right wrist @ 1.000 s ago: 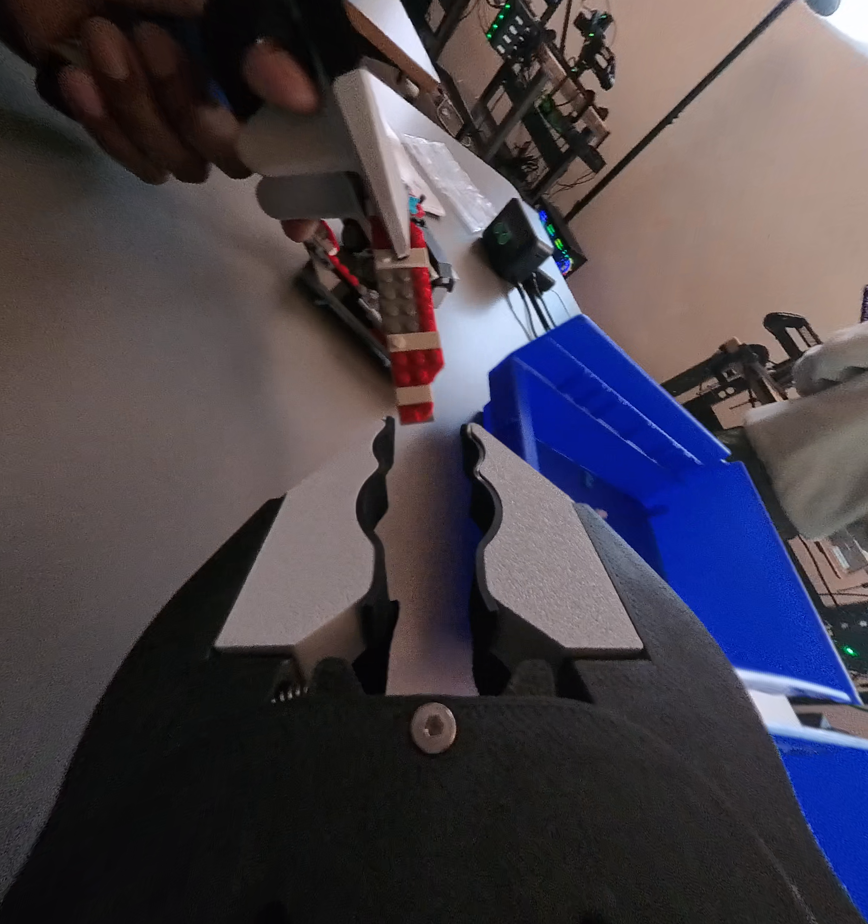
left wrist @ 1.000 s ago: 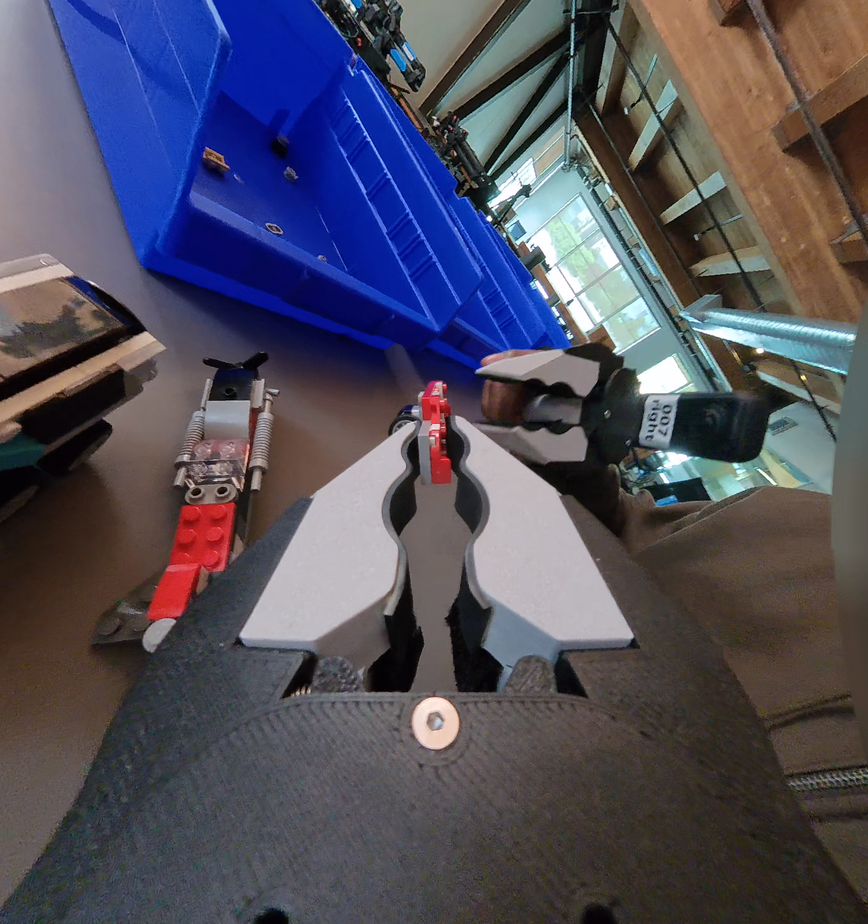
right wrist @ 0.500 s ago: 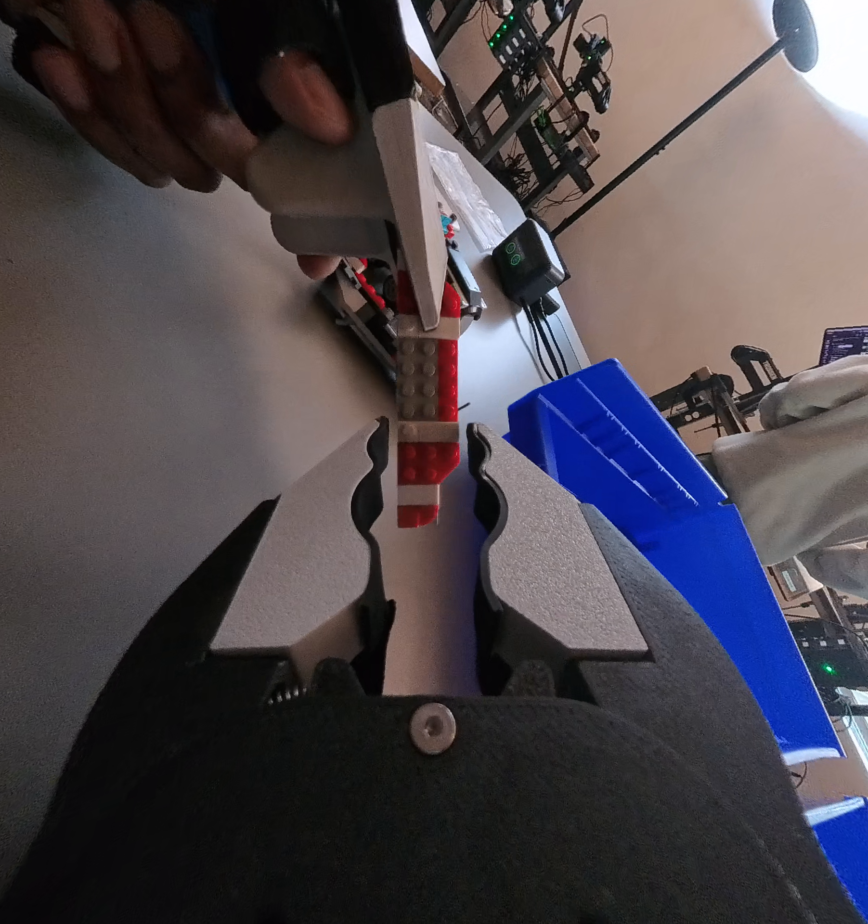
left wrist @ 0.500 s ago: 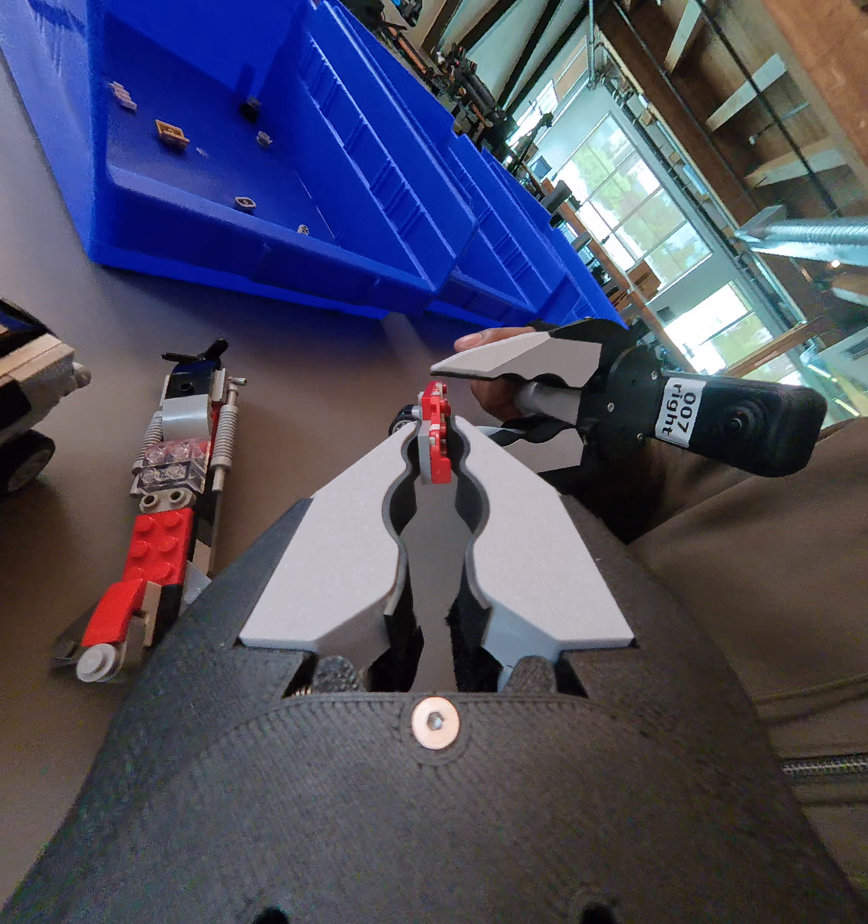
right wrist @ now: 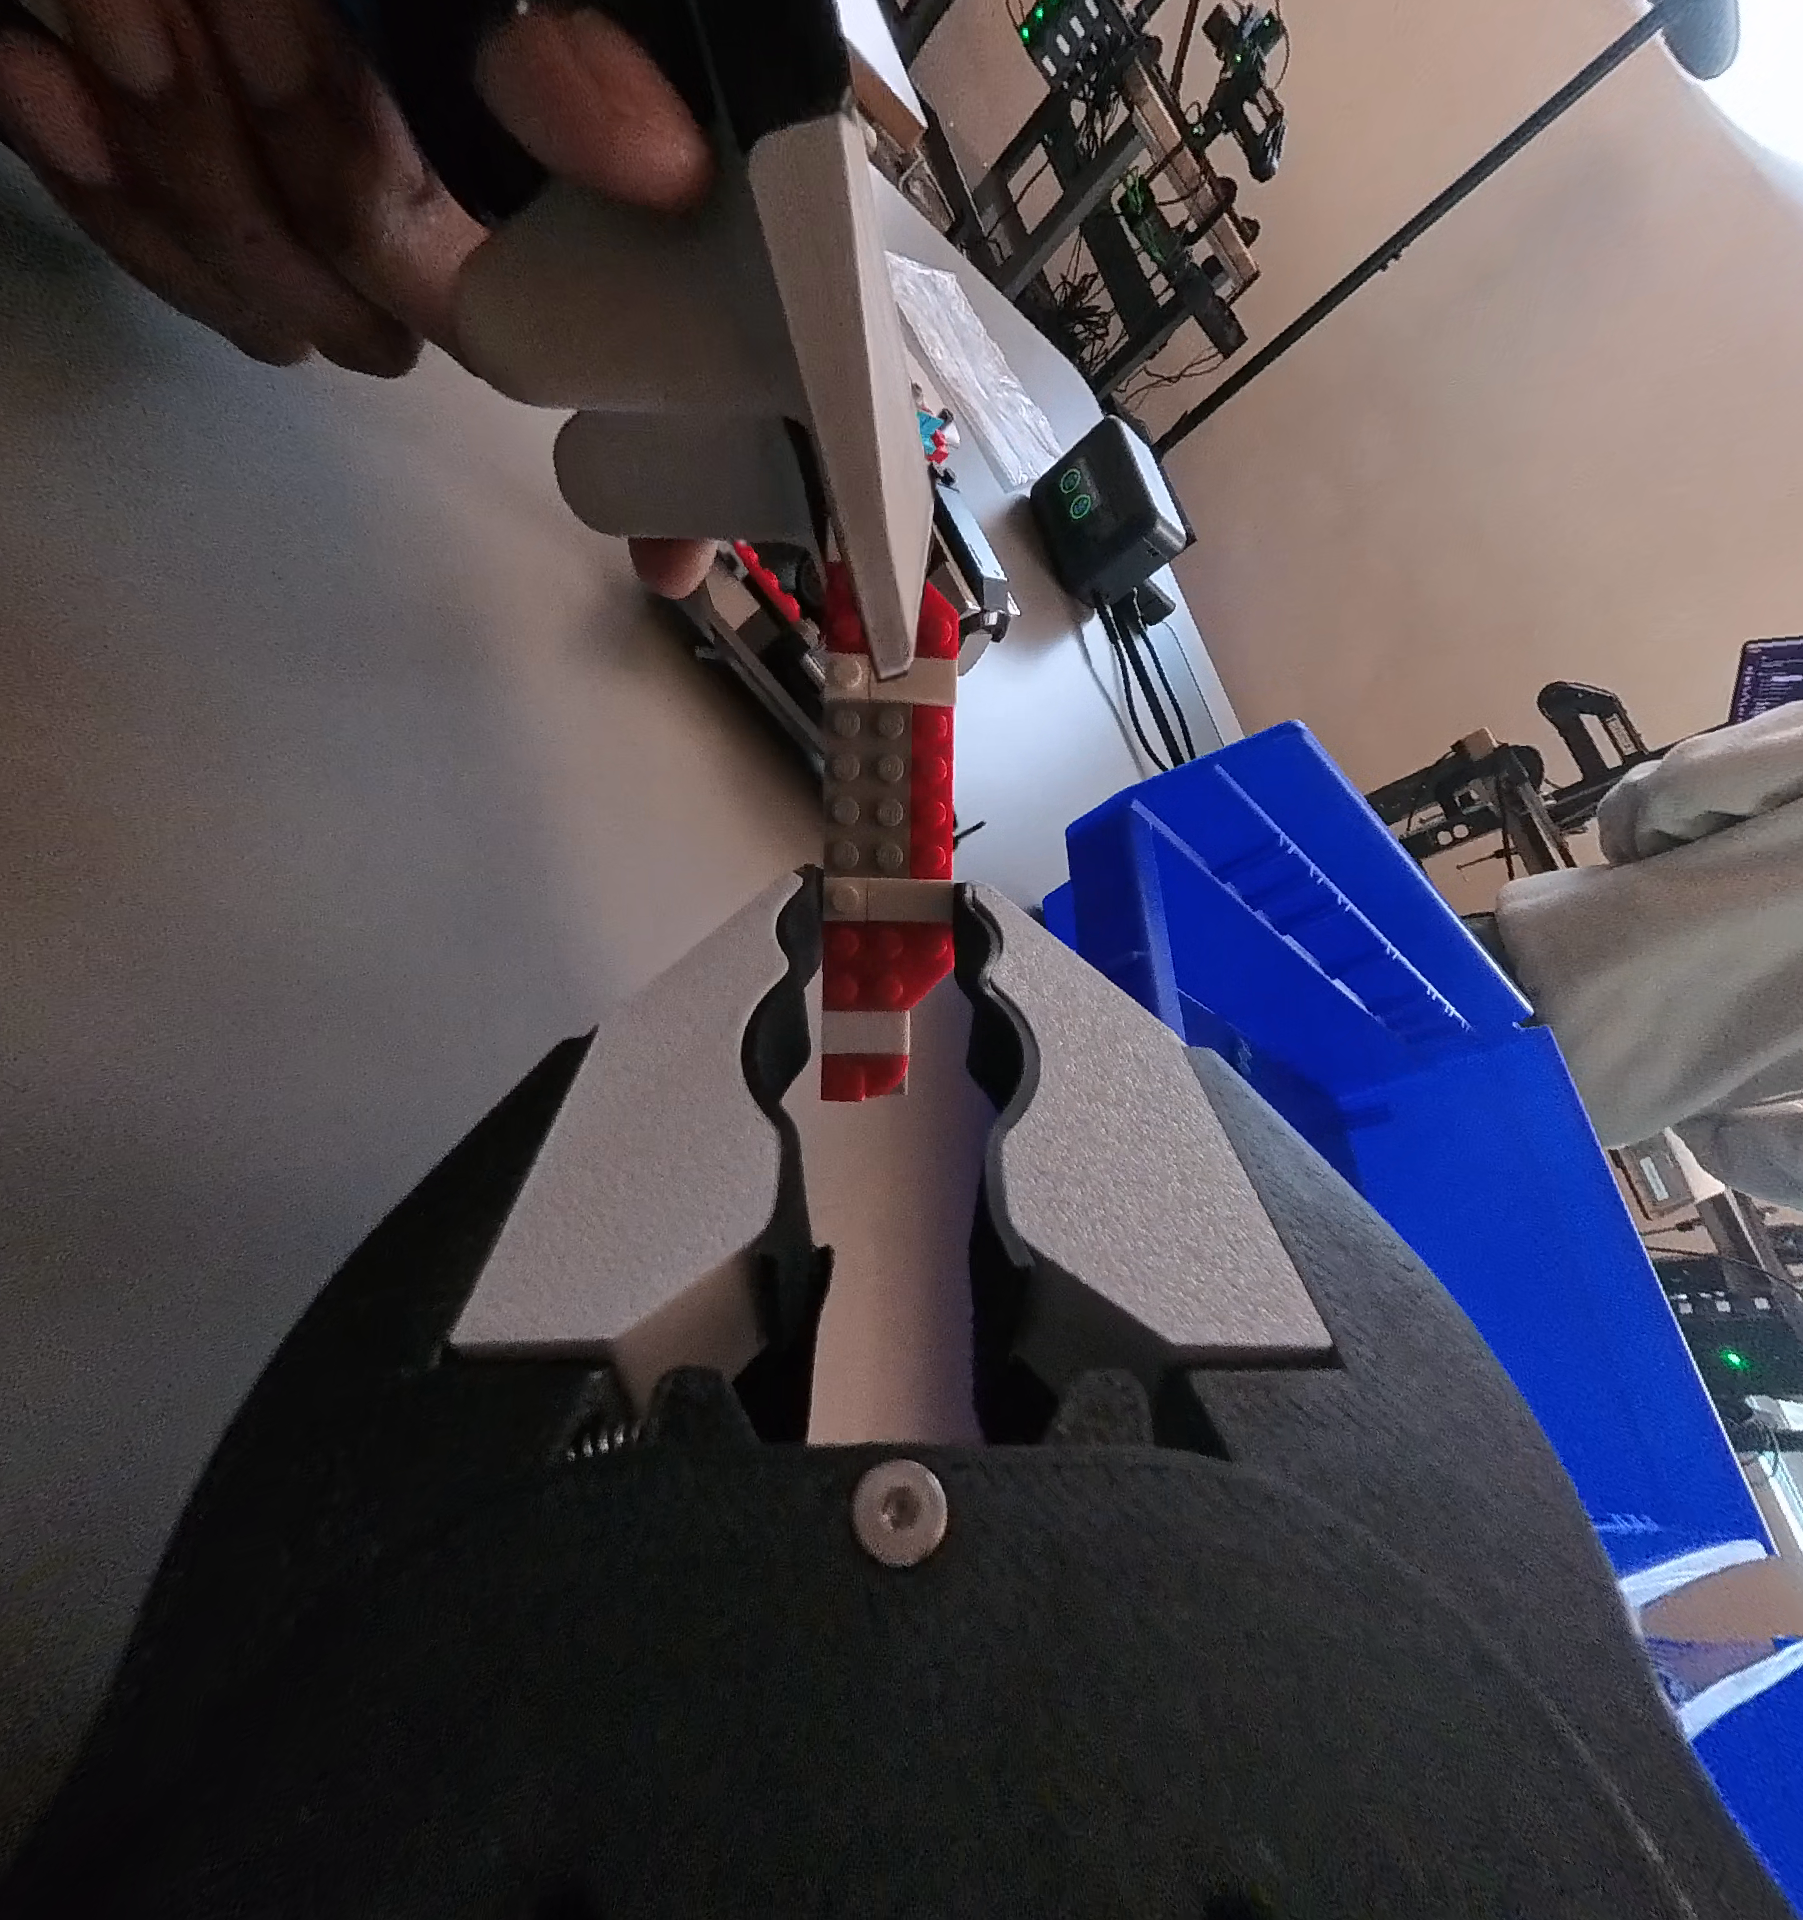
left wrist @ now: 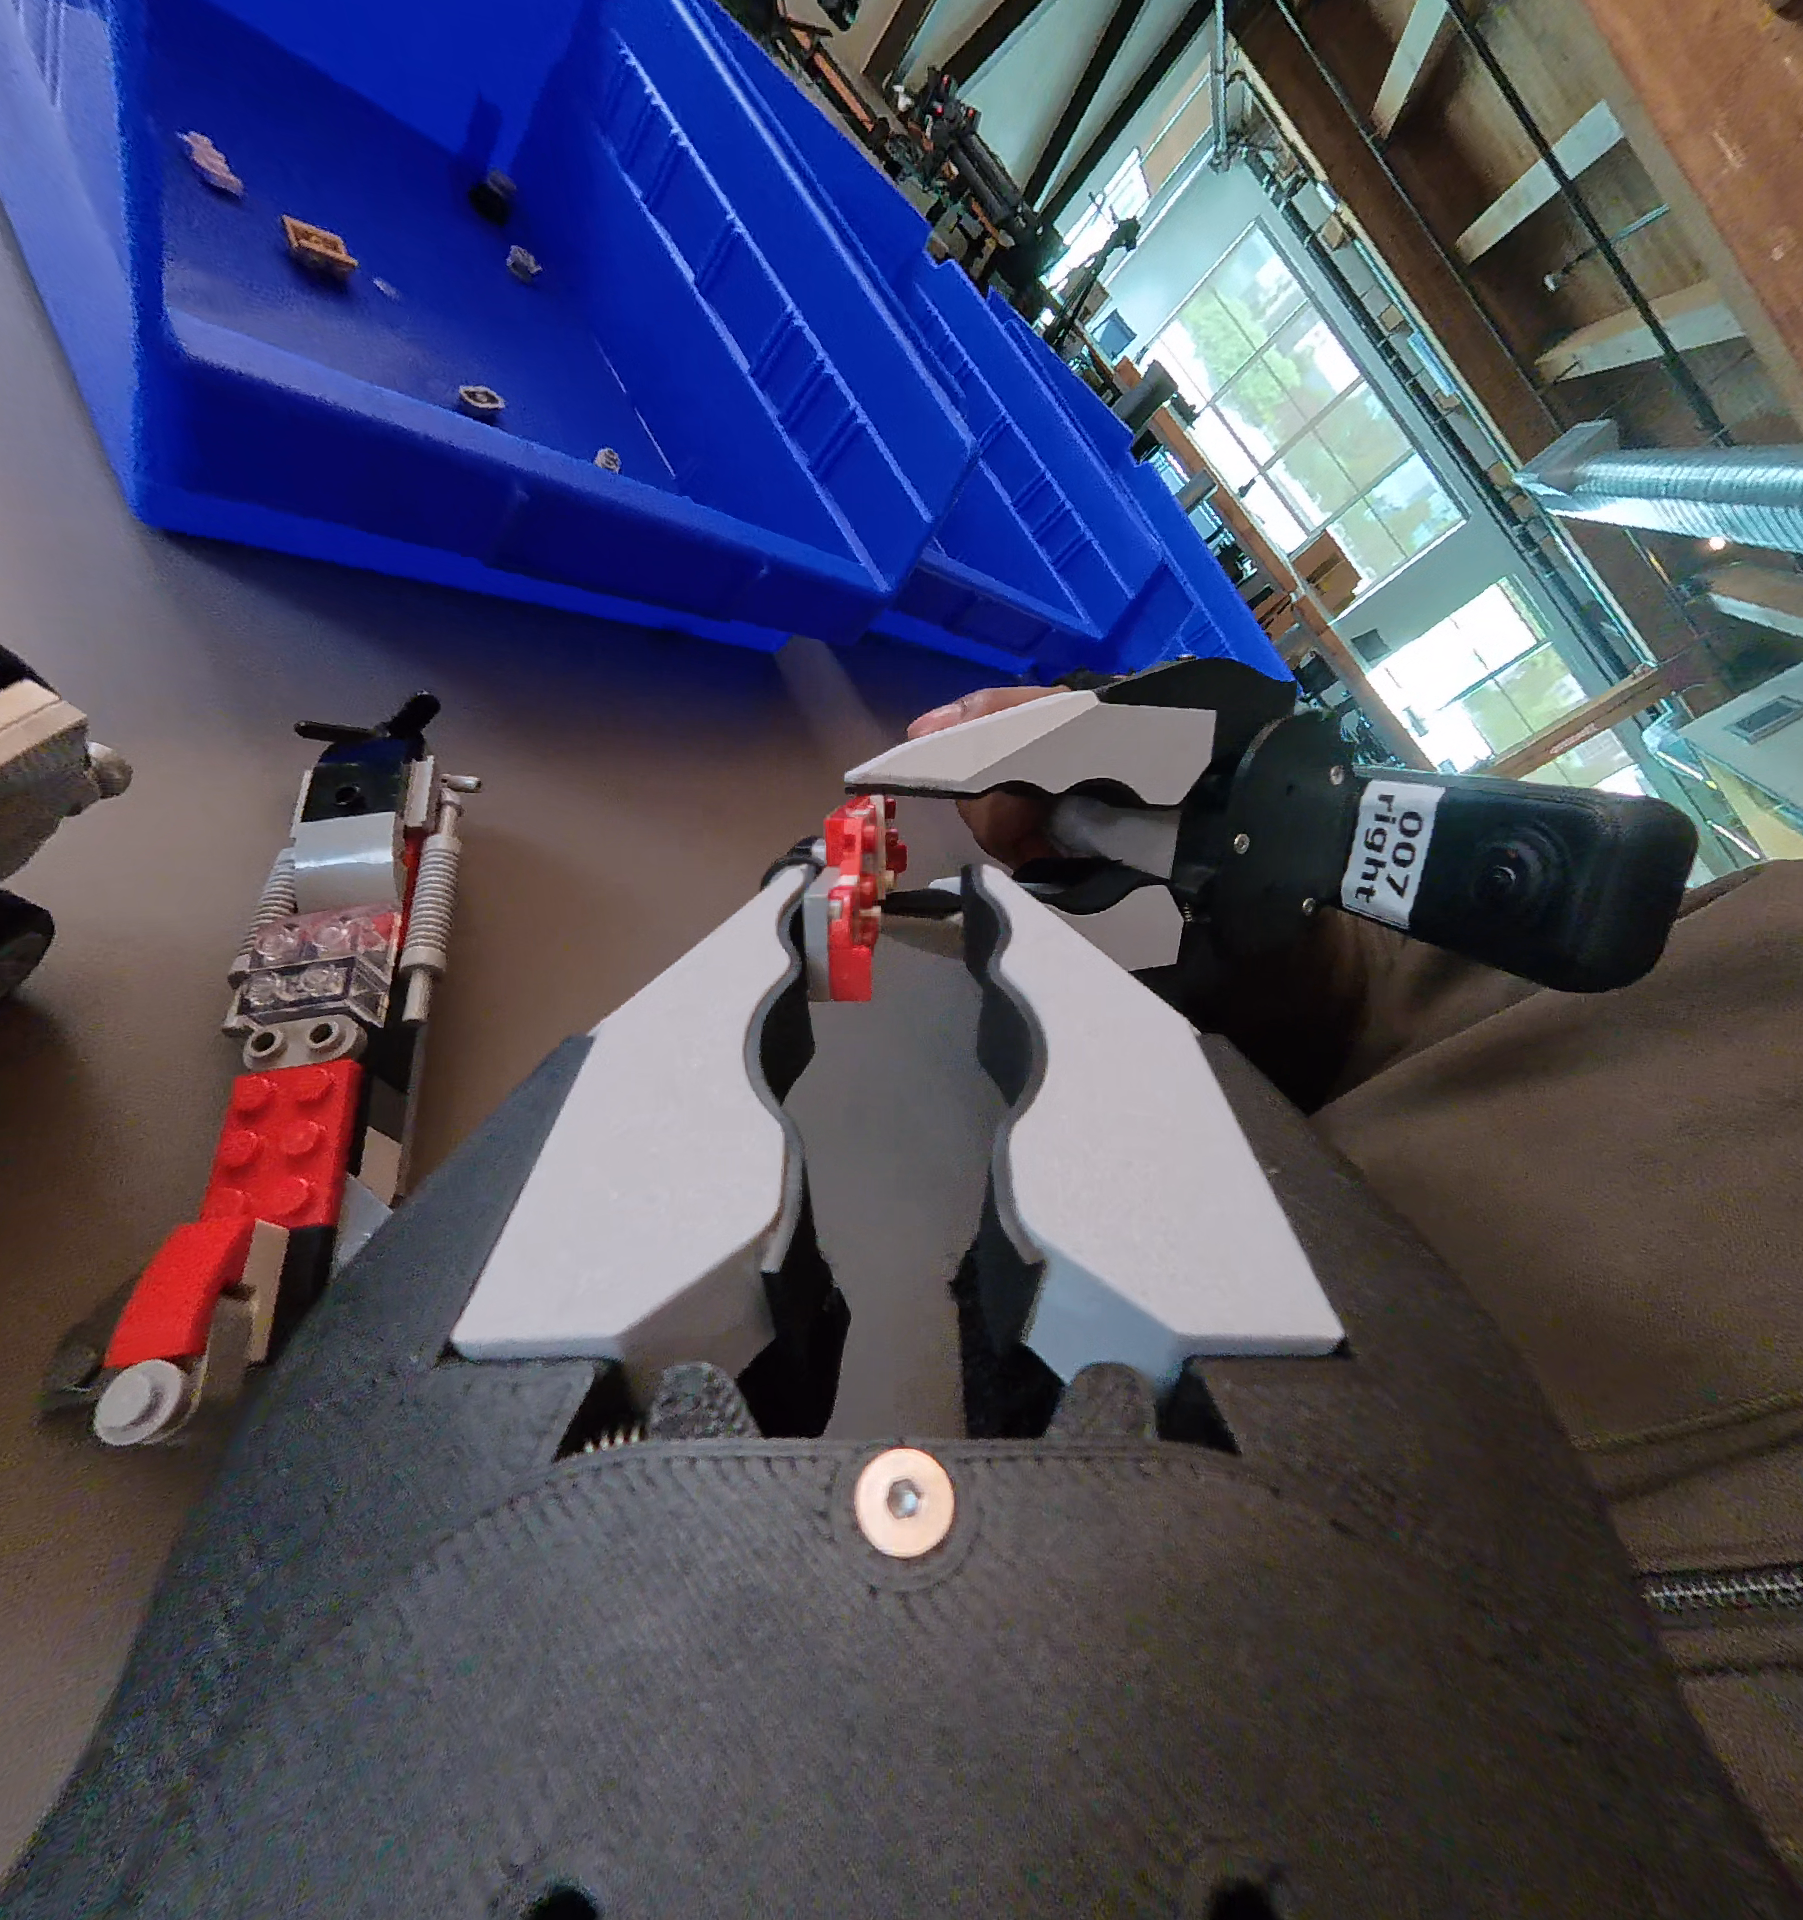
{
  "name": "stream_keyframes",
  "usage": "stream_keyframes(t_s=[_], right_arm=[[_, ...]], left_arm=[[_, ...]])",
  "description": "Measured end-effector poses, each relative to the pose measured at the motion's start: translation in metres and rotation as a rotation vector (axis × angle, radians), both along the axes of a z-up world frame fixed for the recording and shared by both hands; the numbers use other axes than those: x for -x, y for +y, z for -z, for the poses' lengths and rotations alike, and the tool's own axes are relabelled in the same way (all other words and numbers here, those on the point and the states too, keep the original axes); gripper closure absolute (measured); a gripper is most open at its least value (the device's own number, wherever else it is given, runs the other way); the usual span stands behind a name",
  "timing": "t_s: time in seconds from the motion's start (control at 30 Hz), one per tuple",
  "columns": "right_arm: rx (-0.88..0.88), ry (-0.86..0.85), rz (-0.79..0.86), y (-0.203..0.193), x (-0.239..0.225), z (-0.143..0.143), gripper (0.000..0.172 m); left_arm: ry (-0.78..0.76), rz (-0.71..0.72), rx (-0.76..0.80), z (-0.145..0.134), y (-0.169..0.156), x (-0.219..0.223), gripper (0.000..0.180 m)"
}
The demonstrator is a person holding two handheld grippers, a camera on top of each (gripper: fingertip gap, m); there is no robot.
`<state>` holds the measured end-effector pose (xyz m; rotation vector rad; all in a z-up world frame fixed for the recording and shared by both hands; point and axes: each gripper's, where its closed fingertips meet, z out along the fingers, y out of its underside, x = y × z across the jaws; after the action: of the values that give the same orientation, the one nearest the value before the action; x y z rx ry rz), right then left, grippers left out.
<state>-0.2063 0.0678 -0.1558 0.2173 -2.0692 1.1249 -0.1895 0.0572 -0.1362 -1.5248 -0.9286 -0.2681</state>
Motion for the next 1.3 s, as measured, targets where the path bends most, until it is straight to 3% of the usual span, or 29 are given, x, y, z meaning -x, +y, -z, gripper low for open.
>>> stream_keyframes(t_s=[0.27, 0.67, 1.07, 1.3], right_arm=[[0.02, 0.018, 0.008, -0.002, -0.001, -0.006, 0.147], [0.094, 0.025, -0.015, -0.009, -0.008, -0.018, 0.147], [0.244, -0.008, -0.037, -0.014, -0.013, -0.04, 0.147], [0.315, -0.023, -0.044, -0.014, -0.013, -0.05, 0.147]], left_arm=[[-0.052, -0.025, -0.027, 0.002, -0.003, 0.004, 0.14], [-0.128, -0.067, -0.108, 0.003, -0.007, 0.01, 0.14], [-0.274, -0.078, -0.388, -0.011, -0.009, 0.015, 0.144], [-0.267, -0.086, -0.504, -0.024, -0.013, 0.017, 0.15]])
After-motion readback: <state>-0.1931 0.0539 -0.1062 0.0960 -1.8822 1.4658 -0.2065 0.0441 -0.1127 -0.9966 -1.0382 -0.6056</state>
